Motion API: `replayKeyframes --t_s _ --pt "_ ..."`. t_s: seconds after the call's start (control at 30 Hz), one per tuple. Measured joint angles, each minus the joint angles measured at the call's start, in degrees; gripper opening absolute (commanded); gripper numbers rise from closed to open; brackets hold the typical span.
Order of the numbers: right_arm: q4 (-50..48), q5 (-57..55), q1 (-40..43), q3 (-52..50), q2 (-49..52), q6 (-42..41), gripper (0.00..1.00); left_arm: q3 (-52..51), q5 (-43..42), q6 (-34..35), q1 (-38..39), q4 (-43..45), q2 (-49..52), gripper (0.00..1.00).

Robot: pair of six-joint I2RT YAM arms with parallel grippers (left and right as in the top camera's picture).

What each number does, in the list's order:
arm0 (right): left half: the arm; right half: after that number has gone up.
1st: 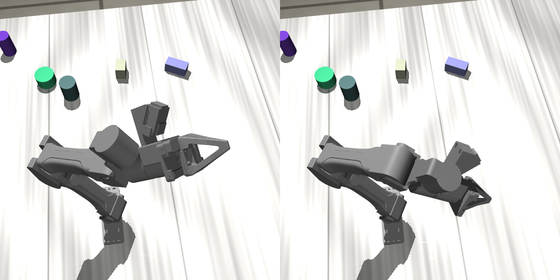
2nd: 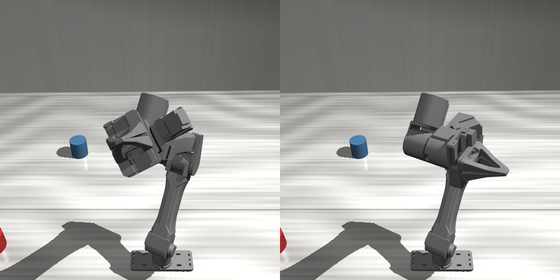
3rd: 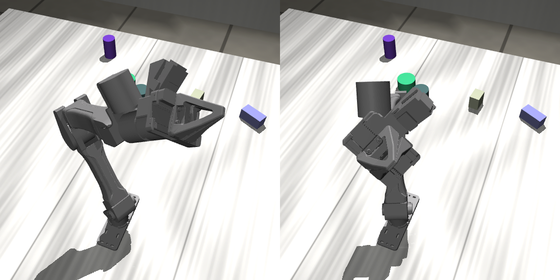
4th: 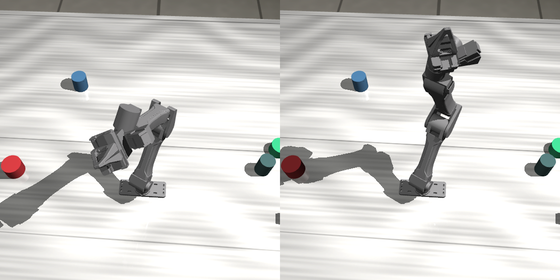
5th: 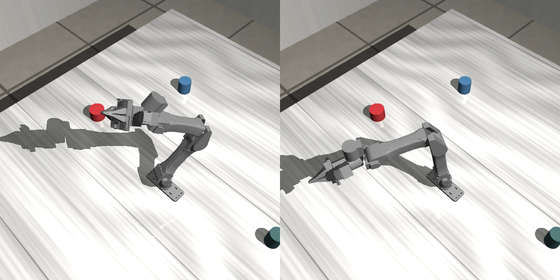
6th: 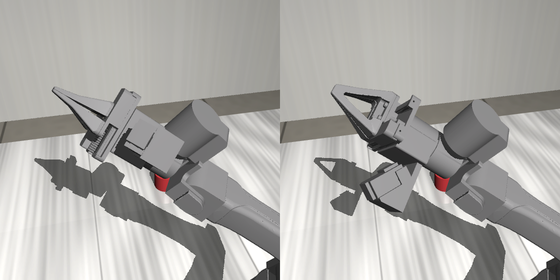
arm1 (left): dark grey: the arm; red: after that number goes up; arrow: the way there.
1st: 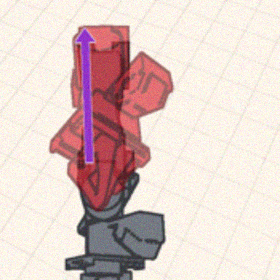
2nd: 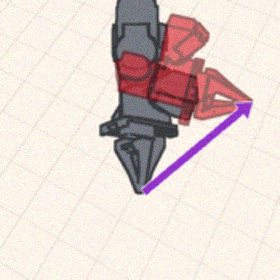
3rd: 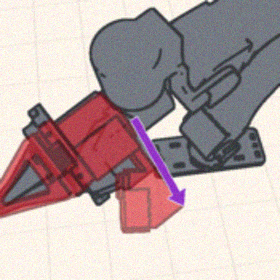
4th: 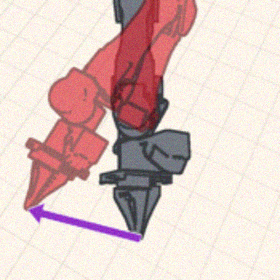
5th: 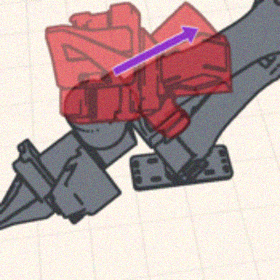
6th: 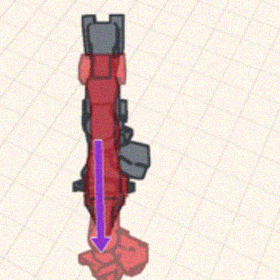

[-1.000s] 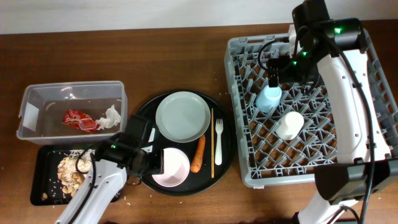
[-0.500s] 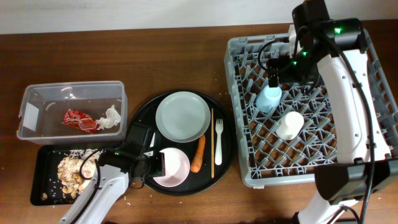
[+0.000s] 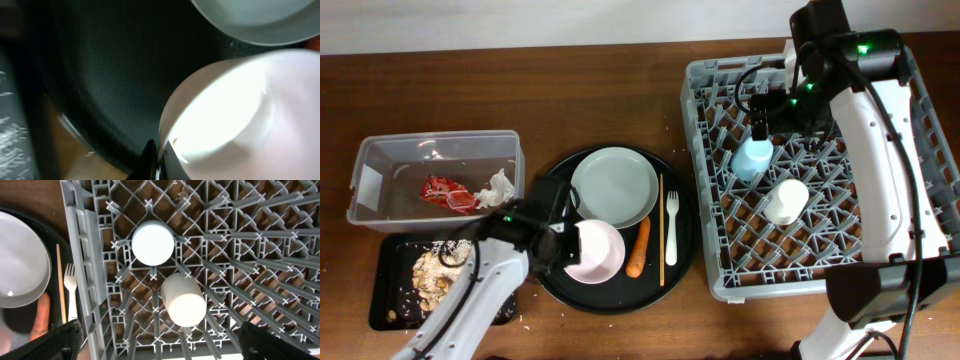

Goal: Sort waste into correct bins and load items into the dishwasher rack
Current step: 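Lift the pink bowl and pass it to the right gripper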

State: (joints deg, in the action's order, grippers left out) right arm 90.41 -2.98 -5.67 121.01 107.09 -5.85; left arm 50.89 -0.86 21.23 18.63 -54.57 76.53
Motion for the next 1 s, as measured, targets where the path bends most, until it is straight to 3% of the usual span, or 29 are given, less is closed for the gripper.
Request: replayKeyframes --t_s 0.1,0.37,0.5,0.6,0.8,1.0 --pt "0.0 0.0 0.0 0.0 0.0 0.0 0.99 10.3 2.8 -0.2 0.0 -6.8 0.0 0.00" --pt "-2.7 4.1 0.0 0.0 0.0 -0.1 0.99 24.1 3.3 -0.2 0.0 -6.4 0.1 0.01" --pt "-1.3 20.7 -0.3 0.0 0.0 1.3 0.63 25.1 3.3 -0.2 0.0 -5.8 0.5 0.00" --pt "-1.3 25.7 -3.7 0.0 0.0 1.8 0.49 25.2 2.6 -0.2 0.0 -4.5 2.3 0.00" --pt "-2.6 17.9 -16.2 0.0 0.0 -1.9 0.50 33.2 -4.3 -0.2 0.0 -7.5 8.2 0.00" --pt "-7.3 14.8 -22.7 0.0 0.0 -4.5 0.50 38.6 -8.8 -0.6 0.0 -9.5 11.8 0.00"
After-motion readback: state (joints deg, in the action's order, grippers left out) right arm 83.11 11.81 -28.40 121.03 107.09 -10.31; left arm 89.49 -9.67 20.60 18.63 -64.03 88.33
